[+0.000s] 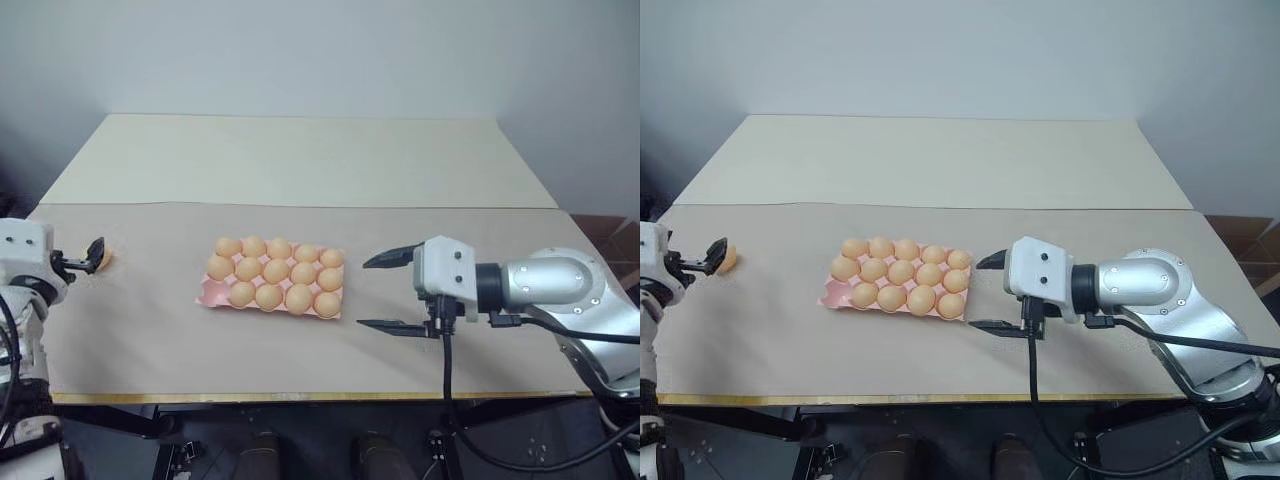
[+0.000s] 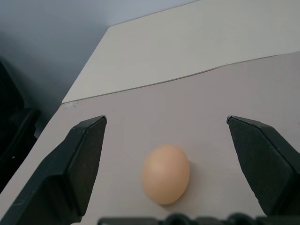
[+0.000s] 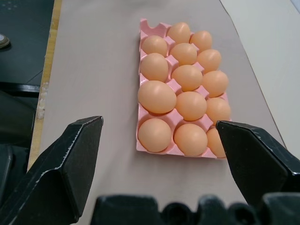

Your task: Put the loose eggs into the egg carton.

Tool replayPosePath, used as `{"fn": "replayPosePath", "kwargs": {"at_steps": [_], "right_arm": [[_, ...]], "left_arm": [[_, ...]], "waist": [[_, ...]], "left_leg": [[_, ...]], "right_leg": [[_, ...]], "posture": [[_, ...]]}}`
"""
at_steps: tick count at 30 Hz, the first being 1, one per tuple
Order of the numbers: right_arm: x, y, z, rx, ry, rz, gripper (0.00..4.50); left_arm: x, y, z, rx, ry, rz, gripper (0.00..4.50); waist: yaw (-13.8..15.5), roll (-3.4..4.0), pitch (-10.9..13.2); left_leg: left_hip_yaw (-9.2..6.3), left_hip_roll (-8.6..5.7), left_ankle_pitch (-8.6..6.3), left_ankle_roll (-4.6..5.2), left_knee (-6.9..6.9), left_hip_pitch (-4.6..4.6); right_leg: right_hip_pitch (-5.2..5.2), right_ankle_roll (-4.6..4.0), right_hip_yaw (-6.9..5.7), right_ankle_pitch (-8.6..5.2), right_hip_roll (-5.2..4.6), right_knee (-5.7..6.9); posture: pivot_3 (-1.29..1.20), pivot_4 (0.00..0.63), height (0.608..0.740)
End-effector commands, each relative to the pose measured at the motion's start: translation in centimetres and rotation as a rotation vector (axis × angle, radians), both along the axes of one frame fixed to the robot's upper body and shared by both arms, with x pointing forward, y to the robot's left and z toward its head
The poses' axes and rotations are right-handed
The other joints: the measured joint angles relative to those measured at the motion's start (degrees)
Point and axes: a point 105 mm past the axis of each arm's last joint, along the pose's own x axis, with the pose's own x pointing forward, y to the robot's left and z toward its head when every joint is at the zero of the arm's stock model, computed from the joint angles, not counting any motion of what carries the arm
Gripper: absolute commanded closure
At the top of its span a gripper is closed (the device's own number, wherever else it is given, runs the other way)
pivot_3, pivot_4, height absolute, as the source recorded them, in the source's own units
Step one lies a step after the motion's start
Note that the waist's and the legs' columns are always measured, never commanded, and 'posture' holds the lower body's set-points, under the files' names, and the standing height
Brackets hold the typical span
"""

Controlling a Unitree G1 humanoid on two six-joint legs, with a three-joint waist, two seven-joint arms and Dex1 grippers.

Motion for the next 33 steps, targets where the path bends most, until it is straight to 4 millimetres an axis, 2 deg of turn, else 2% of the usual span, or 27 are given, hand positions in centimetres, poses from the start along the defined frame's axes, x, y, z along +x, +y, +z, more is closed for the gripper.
{"fn": "replayPosePath", "kwargs": {"at_steps": [1, 11, 18, 33], "right_arm": [[-0.4, -0.2, 0.9, 0.004, -0.041, -0.010, 0.00], [-0.5, -0.3, 0.7, -0.003, -0.033, -0.024, 0.00], [-0.4, -0.5, 0.7, -0.011, -0.034, -0.040, 0.00], [-0.3, -0.9, 0.5, -0.022, -0.044, -0.067, 0.00]], "left_arm": [[0.5, 0.4, 0.4, 0.015, -0.028, 0.022, 0.02], [2.1, 0.8, -0.9, -0.089, -0.032, 0.036, 0.02], [2.8, 1.2, -2.6, -0.131, -0.001, 0.084, 0.02], [3.0, 1.4, -4.2, -0.156, 0.041, 0.119, 0.02]], "waist": [[-0.02, 0.00, 0.00], [0.00, -0.01, 0.00], [0.00, -0.02, 0.00], [0.00, -0.04, 0.00]], "left_leg": [[-0.01, 0.00, 0.00, 0.00, 0.00, 0.00], [0.04, -0.02, 0.00, 0.00, 0.01, -0.02], [0.25, -0.03, 0.01, 0.00, 0.01, -0.02], [0.29, -0.02, 0.00, 0.00, 0.01, -0.05]], "right_leg": [[0.00, 0.00, 0.00, 0.00, 0.00, 0.00], [0.01, 0.01, -0.05, 0.00, 0.00, 0.01], [0.01, 0.01, -0.07, 0.00, 0.01, 0.02], [0.00, 0.02, -0.10, 0.01, 0.01, 0.00]], "posture": [[0.00, 0.150, 0.740], [0.00, 0.150, 0.740], [0.00, 0.150, 0.740], [0.00, 0.150, 0.740]]}}
